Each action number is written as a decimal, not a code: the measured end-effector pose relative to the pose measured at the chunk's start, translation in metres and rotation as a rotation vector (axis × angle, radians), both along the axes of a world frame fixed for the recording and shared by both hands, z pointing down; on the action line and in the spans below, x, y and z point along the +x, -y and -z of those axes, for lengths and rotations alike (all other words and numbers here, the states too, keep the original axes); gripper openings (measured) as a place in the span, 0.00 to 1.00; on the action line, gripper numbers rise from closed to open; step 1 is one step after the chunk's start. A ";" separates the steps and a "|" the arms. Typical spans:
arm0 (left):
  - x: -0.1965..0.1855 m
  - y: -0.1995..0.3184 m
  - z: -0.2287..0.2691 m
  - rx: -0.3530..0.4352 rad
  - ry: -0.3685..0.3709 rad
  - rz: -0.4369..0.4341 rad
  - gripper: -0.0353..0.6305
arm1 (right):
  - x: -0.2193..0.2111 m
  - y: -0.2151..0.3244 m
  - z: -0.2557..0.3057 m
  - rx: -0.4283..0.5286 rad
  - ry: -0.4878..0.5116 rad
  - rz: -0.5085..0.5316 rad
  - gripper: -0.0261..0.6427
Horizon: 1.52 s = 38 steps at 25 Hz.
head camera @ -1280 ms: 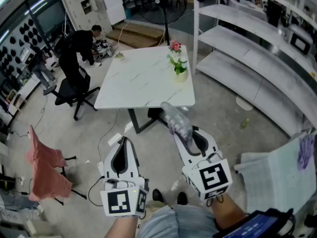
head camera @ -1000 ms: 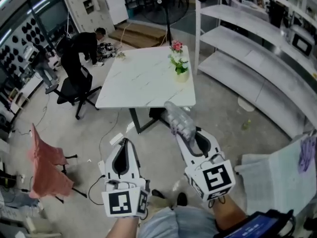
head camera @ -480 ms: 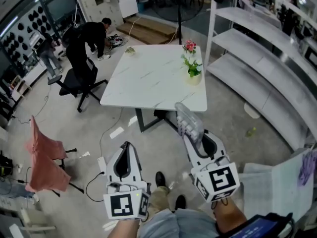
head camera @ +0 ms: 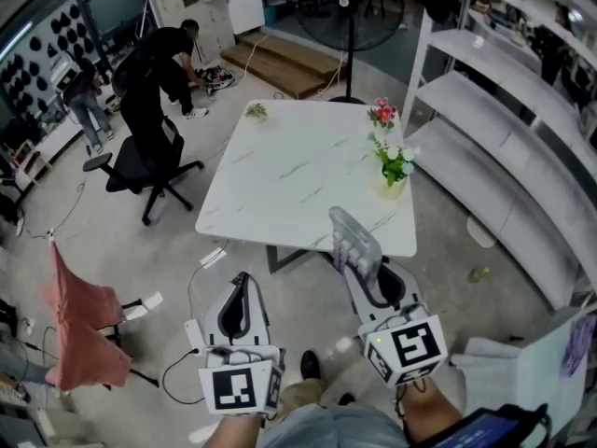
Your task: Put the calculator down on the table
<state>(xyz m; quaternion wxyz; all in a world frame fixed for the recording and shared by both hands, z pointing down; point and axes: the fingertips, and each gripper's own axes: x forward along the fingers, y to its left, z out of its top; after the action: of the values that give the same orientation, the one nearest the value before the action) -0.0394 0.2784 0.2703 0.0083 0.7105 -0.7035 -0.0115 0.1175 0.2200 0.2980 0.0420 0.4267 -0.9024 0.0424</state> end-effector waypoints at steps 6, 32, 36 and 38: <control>-0.035 0.054 0.030 0.079 0.015 -0.011 0.06 | -0.033 0.048 0.028 0.073 0.018 -0.010 0.26; -0.065 0.250 -0.025 -0.045 0.056 -0.106 0.06 | -0.057 0.226 -0.029 -0.041 0.023 -0.108 0.26; -0.078 0.293 -0.020 -0.060 0.064 -0.082 0.06 | -0.067 0.271 -0.031 -0.064 0.030 -0.091 0.26; -0.084 0.314 -0.015 -0.061 0.063 -0.068 0.06 | -0.073 0.292 -0.027 -0.059 0.035 -0.080 0.26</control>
<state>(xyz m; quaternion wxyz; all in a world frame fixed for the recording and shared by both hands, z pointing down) -0.1233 -0.0351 0.2849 0.0080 0.7335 -0.6788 0.0327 0.0443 -0.0723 0.3250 0.0370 0.4602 -0.8836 0.0783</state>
